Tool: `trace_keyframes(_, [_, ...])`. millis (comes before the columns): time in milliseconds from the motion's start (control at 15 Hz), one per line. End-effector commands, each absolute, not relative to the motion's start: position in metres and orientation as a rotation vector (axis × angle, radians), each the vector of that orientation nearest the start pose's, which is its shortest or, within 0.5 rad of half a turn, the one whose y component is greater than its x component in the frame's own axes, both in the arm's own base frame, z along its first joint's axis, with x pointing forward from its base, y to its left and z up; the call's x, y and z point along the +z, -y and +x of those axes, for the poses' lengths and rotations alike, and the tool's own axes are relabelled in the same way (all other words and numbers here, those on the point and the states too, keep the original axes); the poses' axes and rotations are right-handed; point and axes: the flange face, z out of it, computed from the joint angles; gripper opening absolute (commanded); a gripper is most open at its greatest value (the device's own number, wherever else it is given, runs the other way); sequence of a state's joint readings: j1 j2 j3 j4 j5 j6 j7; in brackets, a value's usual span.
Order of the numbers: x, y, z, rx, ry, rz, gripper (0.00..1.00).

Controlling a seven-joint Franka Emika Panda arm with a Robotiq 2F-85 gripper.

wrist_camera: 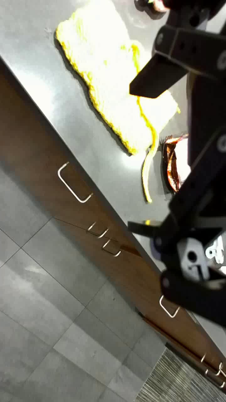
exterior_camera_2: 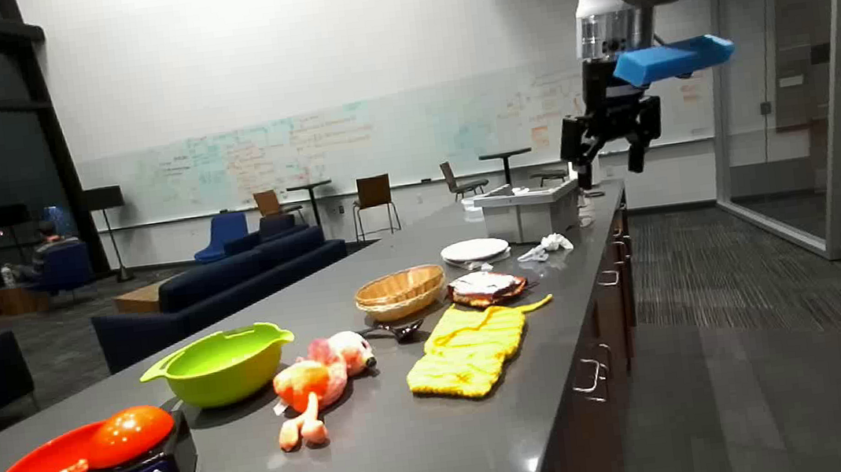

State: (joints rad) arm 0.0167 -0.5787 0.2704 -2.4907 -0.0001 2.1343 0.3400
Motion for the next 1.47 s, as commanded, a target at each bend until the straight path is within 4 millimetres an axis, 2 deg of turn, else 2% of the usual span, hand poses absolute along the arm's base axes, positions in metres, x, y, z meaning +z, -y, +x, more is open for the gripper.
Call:
trace_keyframes(0, [0.499, -0.120, 0.380, -0.382, -0.128, -3.197, 1.00])
trace_keyframes(333, [0.489, -0.115, 0.374, -0.310, -0.112, -3.217, 1.00])
trace_keyframes(600, [0.469, -0.100, 0.376, -0.262, -0.121, -3.189, 1.00])
trace_keyframes(800, [0.444, -0.086, 0.383, -0.240, -0.183, -3.141, 1.00])
trace_keyframes(1067, [0.399, -0.066, 0.400, -0.252, -0.328, -3.035, 1.00])
trace_keyframes(1400, [0.337, -0.040, 0.419, -0.287, -0.487, -2.995, 1.00])
